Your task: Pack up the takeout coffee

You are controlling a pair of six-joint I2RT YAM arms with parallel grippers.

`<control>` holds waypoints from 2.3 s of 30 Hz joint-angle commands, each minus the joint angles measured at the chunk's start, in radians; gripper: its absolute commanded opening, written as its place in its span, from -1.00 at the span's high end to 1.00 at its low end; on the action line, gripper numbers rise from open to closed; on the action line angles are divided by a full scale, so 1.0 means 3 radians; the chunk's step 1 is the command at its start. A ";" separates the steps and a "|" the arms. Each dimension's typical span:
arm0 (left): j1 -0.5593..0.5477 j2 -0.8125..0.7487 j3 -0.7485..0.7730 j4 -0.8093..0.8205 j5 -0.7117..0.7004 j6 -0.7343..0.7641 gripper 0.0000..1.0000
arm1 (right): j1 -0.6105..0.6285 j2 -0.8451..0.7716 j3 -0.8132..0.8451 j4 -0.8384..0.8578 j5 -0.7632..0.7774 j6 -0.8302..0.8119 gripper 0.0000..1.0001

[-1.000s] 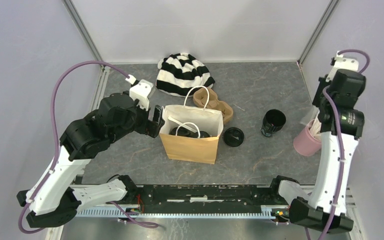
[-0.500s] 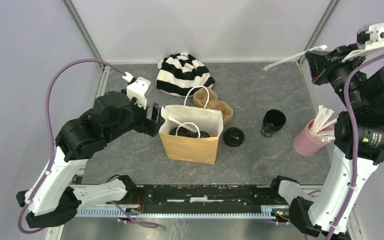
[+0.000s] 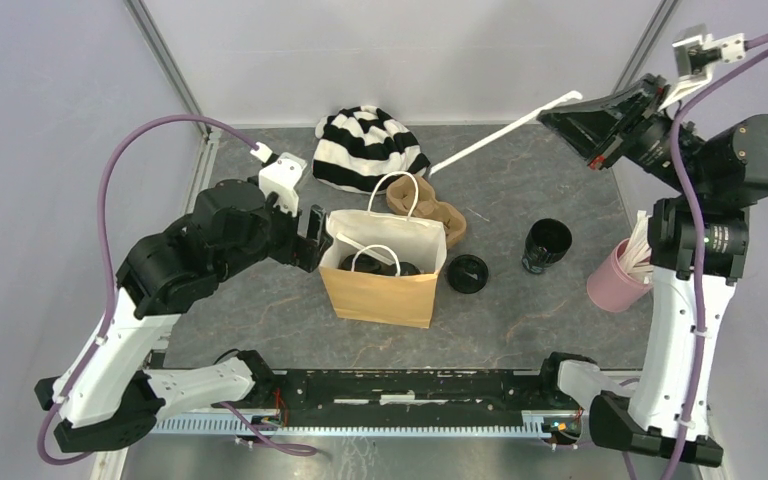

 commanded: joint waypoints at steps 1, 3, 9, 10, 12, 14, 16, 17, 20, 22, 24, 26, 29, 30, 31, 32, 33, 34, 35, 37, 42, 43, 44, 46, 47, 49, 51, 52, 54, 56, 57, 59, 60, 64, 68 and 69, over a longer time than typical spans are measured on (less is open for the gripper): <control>-0.0013 0.0052 0.0072 0.0082 0.0111 -0.0070 -0.74 | 0.0440 0.0078 0.0067 -0.0098 -0.0057 -0.0054 0.95; -0.0013 0.0058 0.0059 0.0093 0.0130 -0.0079 -0.74 | 0.0886 0.0184 0.0232 -0.0606 0.0252 -0.0464 0.95; -0.0013 0.0060 0.0083 0.0060 0.0005 -0.0196 -0.72 | 0.2174 0.0470 0.0406 -0.1214 0.1426 -0.1206 0.96; -0.0013 0.0057 0.0097 0.0051 -0.0007 -0.0219 -0.72 | 0.2335 0.0519 0.0460 -0.1306 0.1627 -0.1352 0.96; -0.0013 0.0034 0.0125 0.0031 -0.0024 -0.0283 -0.72 | 0.2613 0.0685 0.0632 -0.1544 0.1990 -0.1609 0.96; -0.0013 0.0006 0.0142 0.0010 -0.0037 -0.0329 -0.72 | 0.2844 0.0863 0.0897 -0.1831 0.2296 -0.1851 0.97; -0.0013 -0.0004 0.0161 -0.0016 -0.0047 -0.0357 -0.72 | 0.3012 0.1020 0.1092 -0.2039 0.2536 -0.2028 0.97; -0.0013 -0.0008 0.0165 -0.0022 -0.0057 -0.0370 -0.72 | 0.3131 0.1100 0.1189 -0.2156 0.2716 -0.2134 0.98; -0.0013 -0.0019 0.0170 -0.0040 -0.0097 -0.0382 -0.72 | 0.3436 0.1254 0.1301 -0.2381 0.3241 -0.2377 0.96; -0.0012 -0.0011 0.0179 -0.0038 -0.0102 -0.0390 -0.72 | 0.3561 0.1360 0.1309 -0.2458 0.3349 -0.2453 0.95; -0.0013 -0.0006 0.0178 -0.0041 -0.0100 -0.0392 -0.72 | 0.3689 0.1487 0.1359 -0.2553 0.3437 -0.2532 0.95; -0.0011 -0.0006 0.0171 -0.0043 -0.0100 -0.0402 -0.72 | 0.3845 0.1612 0.1416 -0.2679 0.3670 -0.2644 0.95; -0.0013 -0.0012 0.0153 -0.0039 -0.0100 -0.0415 -0.72 | 0.4003 0.1738 0.1365 -0.2777 0.3997 -0.2780 0.96; -0.0013 -0.0009 0.0152 -0.0042 -0.0097 -0.0413 -0.72 | 0.4037 0.1749 0.1309 -0.2735 0.4062 -0.2811 0.97; -0.0013 -0.0004 0.0151 -0.0040 -0.0096 -0.0410 -0.72 | 0.4057 0.1760 0.1275 -0.2684 0.4084 -0.2840 0.97; -0.0013 0.0000 0.0153 -0.0043 -0.0095 -0.0401 -0.72 | 0.4076 0.1775 0.1234 -0.2616 0.4098 -0.2857 0.97; -0.0013 0.0009 0.0157 -0.0045 -0.0090 -0.0396 -0.72 | 0.4094 0.1784 0.1204 -0.2549 0.4123 -0.2871 0.96; -0.0012 0.0020 0.0167 -0.0048 -0.0089 -0.0391 -0.72 | 0.4114 0.1793 0.1154 -0.2471 0.4148 -0.2890 0.96; -0.0013 0.0026 0.0172 -0.0052 -0.0093 -0.0384 -0.72 | 0.4118 0.1796 0.1109 -0.2397 0.4161 -0.2909 0.96; -0.0013 0.0029 0.0180 -0.0051 -0.0094 -0.0378 -0.72 | 0.4129 0.1824 0.1027 -0.2288 0.4185 -0.2936 0.95; -0.0013 0.0037 0.0184 -0.0058 -0.0092 -0.0372 -0.72 | 0.4130 0.1926 0.0830 -0.2059 0.4155 -0.2989 0.92; -0.0013 0.0041 0.0184 -0.0060 -0.0094 -0.0368 -0.72 | 0.4126 0.1943 0.0785 -0.2022 0.4148 -0.2996 0.91; -0.0013 0.0040 0.0186 -0.0062 -0.0094 -0.0367 -0.72 | 0.4126 0.1958 0.0746 -0.1977 0.4131 -0.3003 0.91; -0.0013 0.0042 0.0192 -0.0072 -0.0106 -0.0367 -0.72 | 0.4129 0.1984 0.0665 -0.1924 0.4099 -0.2994 0.90; -0.0012 0.0041 0.0196 -0.0075 -0.0112 -0.0367 -0.72 | 0.4132 0.1983 0.0597 -0.1902 0.4087 -0.2980 0.89; -0.0013 0.0036 0.0196 -0.0089 -0.0136 -0.0374 -0.72 | 0.4131 0.1941 0.0391 -0.1818 0.4046 -0.2963 0.88; -0.0013 0.0026 0.0186 -0.0093 -0.0154 -0.0377 -0.72 | 0.4130 0.1902 0.0182 -0.1724 0.4026 -0.2940 0.83; -0.0013 0.0023 0.0184 -0.0095 -0.0154 -0.0380 -0.72 | 0.4129 0.1894 0.0102 -0.1704 0.4020 -0.2928 0.82; -0.0013 0.0029 0.0184 -0.0099 -0.0152 -0.0373 -0.72 | 0.4128 0.1908 0.0022 -0.1699 0.4041 -0.2887 0.78; -0.0013 0.0030 0.0179 -0.0096 -0.0160 -0.0375 -0.72 | 0.4129 0.1917 -0.0060 -0.1683 0.4110 -0.2851 0.72; -0.0013 0.0028 0.0174 -0.0091 -0.0161 -0.0376 -0.72 | 0.4129 0.1939 -0.0072 -0.1692 0.4152 -0.2817 0.66; -0.0013 0.0031 0.0181 -0.0084 -0.0156 -0.0375 -0.73 | 0.4131 0.2004 0.0059 -0.1774 0.4174 -0.2742 0.48; -0.0013 0.0035 0.0195 -0.0084 -0.0158 -0.0373 -0.73 | 0.4129 0.2034 0.0204 -0.1852 0.4172 -0.2689 0.37; -0.0013 0.0019 0.0229 -0.0097 -0.0190 -0.0385 -0.77 | 0.4126 0.1920 0.0622 -0.1964 0.4293 -0.2471 -0.11; -0.0013 -0.0002 0.0294 -0.0090 -0.0233 -0.0413 -0.78 | 0.4128 0.1501 0.0645 -0.1922 0.4527 -0.2198 -0.36; -0.0013 -0.0006 0.0325 -0.0079 -0.0240 -0.0421 -0.79 | 0.4128 0.1392 0.0625 -0.1932 0.4696 -0.2091 -0.40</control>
